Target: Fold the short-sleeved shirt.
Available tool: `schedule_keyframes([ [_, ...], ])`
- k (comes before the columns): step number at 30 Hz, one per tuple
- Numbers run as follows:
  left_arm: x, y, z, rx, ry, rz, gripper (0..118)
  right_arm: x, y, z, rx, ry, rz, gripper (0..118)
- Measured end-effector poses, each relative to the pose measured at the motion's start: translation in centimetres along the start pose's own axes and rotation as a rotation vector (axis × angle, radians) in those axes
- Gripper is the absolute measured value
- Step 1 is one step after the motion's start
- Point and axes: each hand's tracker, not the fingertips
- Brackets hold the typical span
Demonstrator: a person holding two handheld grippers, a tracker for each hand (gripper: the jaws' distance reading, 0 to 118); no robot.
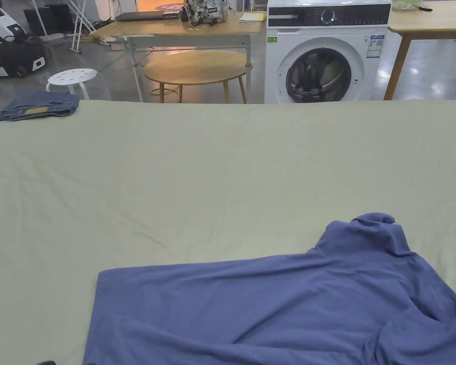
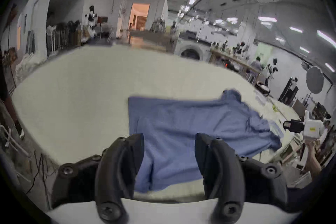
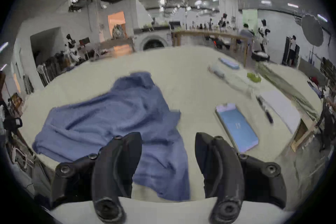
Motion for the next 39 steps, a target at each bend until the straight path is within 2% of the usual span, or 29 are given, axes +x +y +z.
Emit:
schedule_keyframes([
  [3,2.3,2.7,0.9,0.106,0.019,-0.048,58,-1.9,2.6,0.5,0.075,0.082,-0.005,60],
  [4,3.0,3.2,1.0,0.136,0.028,-0.059,56,-2.6,3.2,0.4,0.086,0.113,-0.004,40],
  [5,3.5,3.8,1.0,0.153,0.037,-0.058,45,-3.3,3.8,0.3,0.091,0.143,-0.002,13],
  [6,4.0,4.1,1.0,0.156,0.036,-0.062,21,-3.9,4.1,0.1,0.098,0.151,0.005,0],
  [7,4.3,4.3,0.8,0.168,0.032,-0.069,21,-3.5,3.5,-0.7,0.107,0.161,0.018,0],
  [9,4.6,4.6,0.3,0.176,0.0,-0.076,0,-4.5,3.8,-1.4,0.103,0.157,0.057,0],
  [13,4.2,5.1,-1.1,0.147,-0.008,-0.073,0,-5.8,3.9,-2.4,0.06,0.178,0.087,0],
  [16,2.5,6.6,-3.8,0.045,0.048,-0.096,0,-5.4,3.2,-3.0,0.05,0.194,0.075,0],
  [18,0.8,7.9,-6.9,-0.016,0.05,-0.064,0,-5.0,3.0,-3.2,0.04,0.205,0.062,0],
  [20,-2.0,8.5,-10.7,-0.005,0.053,-0.045,47,-4.7,2.7,-3.5,0.024,0.214,0.052,0],
  [21,-3.3,8.8,-13.1,-0.086,0.046,-0.003,53,-4.4,2.5,-3.7,0.015,0.21,0.048,0],
  [23,-5.8,8.9,-18.1,-0.192,0.053,0.046,53,-4.0,2.1,-3.8,-0.009,0.2,0.04,0],
  [27,-8.1,8.1,-25.7,-0.377,0.209,0.048,53,-2.6,1.3,-3.8,-0.051,0.176,0.025,0],
  [30,-8.7,6.4,-28.2,-0.506,0.219,0.111,44,-1.7,0.7,-3.8,-0.091,0.148,0.019,0],
  [31,-8.1,6.3,-28.1,-0.487,0.228,0.092,29,-1.6,0.6,-4.0,-0.104,0.138,0.013,0],
  [32,-7.8,6.7,-27.9,-0.456,0.227,0.042,4,-1.5,0.6,-4.2,-0.114,0.134,0.006,0],
  [34,-6.7,7.2,-28.4,-0.49,0.172,0.044,0,-1.3,0.9,-4.9,-0.121,0.149,-0.015,0],
  [36,-6.2,6.8,-29.8,-0.525,0.246,-0.017,0,-1.6,2.3,-6.6,-0.132,0.18,-0.02,0],
  [38,-6.2,6.7,-30.6,-0.552,0.255,-0.109,0,-2.2,5.0,-8.9,-0.112,0.199,0.026,1],
  [39,-6.1,6.9,-30.5,-0.548,0.25,-0.123,0,-2.3,6.5,-10.4,-0.129,0.202,0.051,8],
])
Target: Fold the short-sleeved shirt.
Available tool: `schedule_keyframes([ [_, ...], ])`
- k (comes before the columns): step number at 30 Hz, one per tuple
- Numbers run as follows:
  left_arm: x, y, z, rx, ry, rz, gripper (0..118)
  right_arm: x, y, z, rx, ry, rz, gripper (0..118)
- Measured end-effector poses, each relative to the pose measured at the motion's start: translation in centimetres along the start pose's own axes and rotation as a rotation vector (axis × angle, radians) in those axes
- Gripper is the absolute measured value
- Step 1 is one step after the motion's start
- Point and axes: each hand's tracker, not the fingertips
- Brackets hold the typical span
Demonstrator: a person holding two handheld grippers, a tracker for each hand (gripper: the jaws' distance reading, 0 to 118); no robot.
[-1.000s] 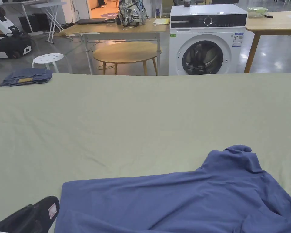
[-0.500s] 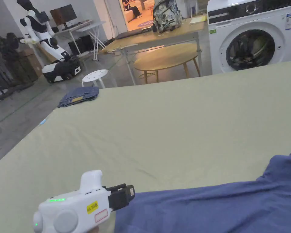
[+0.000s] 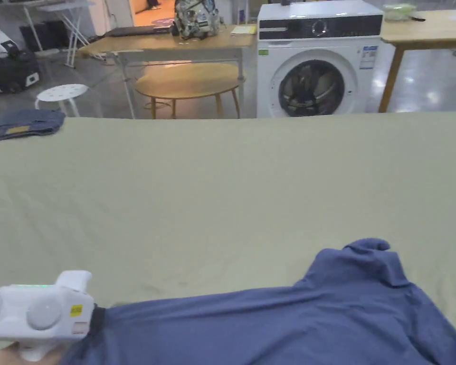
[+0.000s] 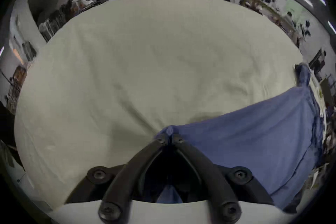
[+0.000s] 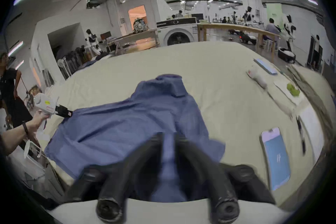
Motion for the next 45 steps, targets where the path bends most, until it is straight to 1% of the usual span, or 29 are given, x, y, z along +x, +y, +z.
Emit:
schedule_keyframes([
  [1,0.1,-0.2,0.3,-0.003,-0.005,0.021,0,0.2,2.3,-1.7,-0.04,-0.01,0.038,41],
  [2,0.0,0.0,0.4,-0.005,-0.005,0.023,0,0.3,4.4,-3.5,-0.037,-0.013,0.053,64],
  [3,0.0,0.2,0.4,-0.012,-0.007,0.022,0,0.6,6.5,-5.7,-0.077,-0.009,0.057,73],
  [5,0.1,0.0,0.9,-0.022,-0.015,0.042,0,2.0,10.1,-11.7,-0.236,0.007,0.042,72],
  [7,0.1,-0.2,1.2,-0.03,-0.035,0.064,0,2.8,11.4,-17.6,-0.366,-0.045,0.036,72],
  [9,0.0,-0.4,1.5,-0.029,-0.042,0.068,0,3.7,11.3,-22.1,-0.464,-0.127,0.052,72],
  [10,0.1,-0.5,1.6,-0.036,-0.051,0.072,0,4.0,10.8,-23.8,-0.527,-0.159,0.072,65],
  [11,0.1,-0.5,1.8,-0.035,-0.052,0.073,0,4.3,10.2,-25.1,-0.592,-0.182,0.089,60],
  [12,0.2,-0.5,1.8,-0.035,-0.052,0.074,0,4.3,9.4,-24.9,-0.558,-0.155,0.088,59],
  [13,-0.1,-0.5,1.6,-0.035,-0.053,0.075,0,3.8,9.8,-23.9,-0.516,-0.155,0.083,39],
  [14,0.0,-0.6,1.6,-0.037,-0.056,0.079,0,3.4,10.0,-23.2,-0.5,-0.148,0.071,9],
  [15,0.1,-0.7,1.8,-0.03,-0.055,0.081,0,3.1,10.1,-22.8,-0.48,-0.123,0.087,0],
  [16,0.0,-1.0,2.0,-0.014,-0.059,0.083,0,3.2,9.6,-22.0,-0.466,-0.072,0.086,0],
  [17,-0.4,-1.1,1.8,-0.007,-0.069,0.081,0,3.3,9.3,-21.4,-0.453,-0.12,0.098,0],
  [19,-1.4,-1.5,3.6,0.061,-0.151,0.104,0,3.5,9.3,-19.0,-0.366,-0.092,0.104,0],
  [21,-2.5,-3.0,8.0,0.241,-0.221,0.119,0,4.4,9.3,-15.1,-0.282,-0.031,0.036,0],
  [23,-3.2,-4.7,12.2,0.274,-0.29,0.114,0,4.8,8.1,-10.0,-0.185,0.006,0.024,0],
  [24,-3.6,-6.0,13.8,0.304,-0.323,0.111,0,4.2,7.2,-6.9,-0.159,0.012,0.016,0],
  [27,-5.6,-10.8,15.7,0.312,-0.321,0.083,0,4.6,2.1,0.5,-0.099,-0.033,-0.009,0],
  [30,-6.0,-16.2,16.4,0.279,-0.329,0.108,0,4.4,-3.7,6.0,-0.104,-0.055,-0.111,0],
  [31,-6.3,-18.0,16.4,0.276,-0.337,0.121,0,4.4,-5.6,7.2,-0.135,-0.057,-0.142,0],
  [32,-6.3,-19.4,16.2,0.253,-0.344,0.137,0,5.1,-7.4,7.4,-0.161,-0.081,-0.15,0],
  [35,-5.7,-22.8,15.3,0.206,-0.301,0.184,0,4.5,-11.7,8.4,-0.221,-0.145,-0.138,0],
  [38,-3.3,-23.4,15.6,0.202,-0.301,0.154,0,4.1,-13.5,7.7,-0.206,-0.149,-0.148,3],
  [39,-3.2,-23.5,15.6,0.209,-0.301,0.156,7,4.1,-13.7,7.5,-0.189,-0.159,-0.149,11],
  [40,-3.3,-23.6,15.7,0.251,-0.3,0.169,34,4.3,-13.9,7.3,-0.178,-0.161,-0.158,35],
  [41,-4.6,-24.3,15.9,0.306,-0.298,0.184,45,4.3,-13.9,7.5,-0.16,-0.173,-0.166,54],
  [42,-4.9,-24.3,16.5,0.344,-0.301,0.198,44,4.3,-13.8,7.8,-0.134,-0.184,-0.177,64],
  [45,-3.8,-23.3,20.0,0.461,-0.308,0.212,49,3.8,-12.4,10.3,-0.01,-0.228,-0.151,64],
])
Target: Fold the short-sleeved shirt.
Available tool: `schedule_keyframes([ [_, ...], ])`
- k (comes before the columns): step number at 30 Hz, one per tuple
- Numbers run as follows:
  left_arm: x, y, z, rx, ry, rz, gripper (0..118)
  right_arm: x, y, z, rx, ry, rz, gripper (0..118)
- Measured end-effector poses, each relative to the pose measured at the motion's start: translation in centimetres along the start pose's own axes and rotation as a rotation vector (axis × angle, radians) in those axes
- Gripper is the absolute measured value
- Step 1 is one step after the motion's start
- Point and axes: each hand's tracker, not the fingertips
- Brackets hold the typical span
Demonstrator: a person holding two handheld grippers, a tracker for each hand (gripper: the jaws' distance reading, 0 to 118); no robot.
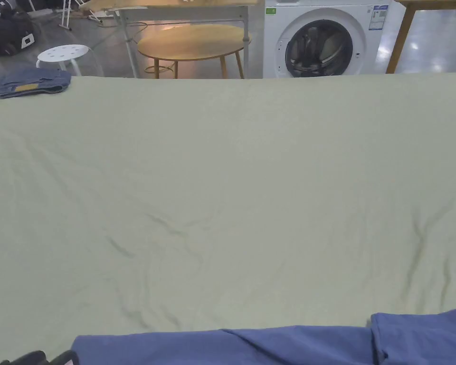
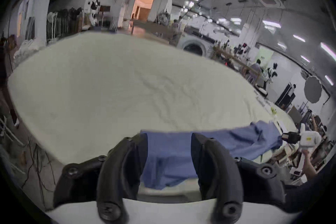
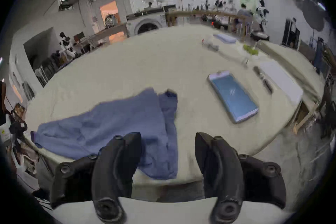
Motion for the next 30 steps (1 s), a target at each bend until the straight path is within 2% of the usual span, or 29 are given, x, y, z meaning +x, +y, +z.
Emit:
schedule_keyframes([
  [2,1.8,1.5,1.9,0.101,0.004,-0.053,48,-1.0,1.5,2.1,0.118,0.001,0.037,64],
  [7,7.9,4.7,4.7,0.302,0.023,-0.152,48,-5.4,5.6,4.3,0.275,0.108,0.09,62],
  [8,8.8,5.2,4.9,0.322,0.016,-0.161,46,-6.5,6.2,4.1,0.276,0.144,0.098,55],
  [9,9.5,5.4,4.9,0.342,0.006,-0.176,38,-7.3,6.6,3.8,0.275,0.173,0.104,36],
  [10,10.3,5.8,4.8,0.351,0.001,-0.183,20,-8.2,6.9,3.4,0.284,0.194,0.115,8],
  [11,10.9,6.0,4.7,0.36,-0.016,-0.192,3,-9.2,7.1,3.0,0.296,0.208,0.142,5],
  [13,11.4,6.4,4.3,0.355,-0.033,-0.205,0,-10.7,7.2,2.1,0.297,0.182,0.193,3],
  [15,12.2,6.4,4.1,0.367,-0.029,-0.239,0,-11.8,7.4,1.6,0.264,0.237,0.219,0],
  [18,11.7,6.5,4.0,0.317,-0.03,-0.242,0,-12.7,7.4,1.3,0.26,0.28,0.211,0],
  [22,8.1,6.3,4.2,0.266,-0.032,-0.128,0,-13.0,7.1,1.2,0.253,0.293,0.221,0],
  [23,6.7,6.0,4.1,0.224,-0.053,-0.048,9,-12.9,6.9,1.2,0.251,0.294,0.22,0],
  [25,3.4,5.1,3.3,0.222,-0.12,0.076,56,-12.7,6.6,0.9,0.228,0.307,0.211,0],
  [26,1.6,4.4,2.6,0.151,-0.158,0.183,55,-12.5,6.4,0.7,0.216,0.307,0.206,0],
  [30,-4.9,0.8,-1.4,-0.003,-0.189,0.448,55,-11.2,5.2,-0.3,0.156,0.314,0.164,0],
])
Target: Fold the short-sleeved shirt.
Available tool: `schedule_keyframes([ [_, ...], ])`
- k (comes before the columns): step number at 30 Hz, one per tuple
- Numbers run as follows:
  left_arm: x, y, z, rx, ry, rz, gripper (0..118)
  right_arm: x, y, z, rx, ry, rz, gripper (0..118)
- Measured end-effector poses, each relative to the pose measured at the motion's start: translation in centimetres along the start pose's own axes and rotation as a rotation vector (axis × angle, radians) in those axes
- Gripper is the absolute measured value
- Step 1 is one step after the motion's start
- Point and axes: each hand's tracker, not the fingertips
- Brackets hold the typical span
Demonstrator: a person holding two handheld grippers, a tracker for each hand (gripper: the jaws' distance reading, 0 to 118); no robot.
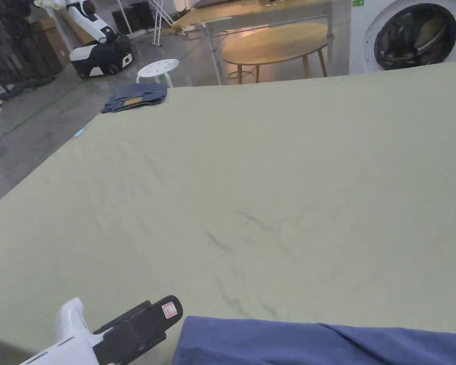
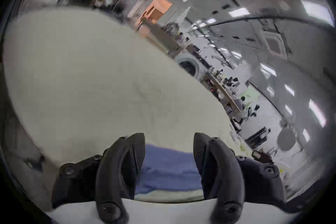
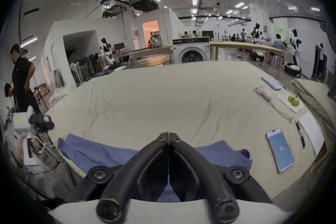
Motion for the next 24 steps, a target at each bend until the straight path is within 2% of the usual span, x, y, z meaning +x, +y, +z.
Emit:
schedule_keyframes([
  [3,-5.5,-0.5,-2.5,-0.073,0.009,0.106,55,0.4,-0.5,0.1,-0.019,0.003,-0.034,0],
  [7,-6.9,-2.3,-5.6,-0.162,0.037,0.183,55,1.1,-1.1,0.3,-0.041,-0.014,-0.043,0],
  [9,-6.9,-3.1,-6.6,-0.162,-0.076,0.226,54,1.2,-1.2,0.4,-0.047,-0.019,-0.043,0],
  [10,-7.8,-3.3,-7.0,-0.164,-0.116,0.259,49,1.2,-1.2,0.4,-0.05,-0.021,-0.044,0],
  [12,-7.6,-3.8,-8.3,-0.219,-0.145,0.317,5,1.2,-1.2,0.3,-0.055,-0.027,-0.044,0],
  [13,-7.1,-4.1,-8.8,-0.234,-0.166,0.334,5,1.3,-1.4,0.3,-0.056,-0.028,-0.046,0],
  [16,-5.1,-4.2,-8.6,-0.189,-0.083,0.272,5,1.4,-1.5,0.2,-0.065,-0.025,-0.046,0],
  [19,-4.3,-2.1,-5.9,-0.07,-0.218,0.393,5,1.4,-1.4,0.3,-0.069,-0.026,-0.035,0],
  [20,-3.4,-1.1,-4.7,-0.024,-0.219,0.378,5,1.5,-1.4,0.3,-0.071,-0.025,-0.037,0],
  [24,-1.5,4.5,-0.1,0.058,-0.051,0.133,5,1.8,-1.8,0.1,-0.078,-0.02,-0.06,0],
])
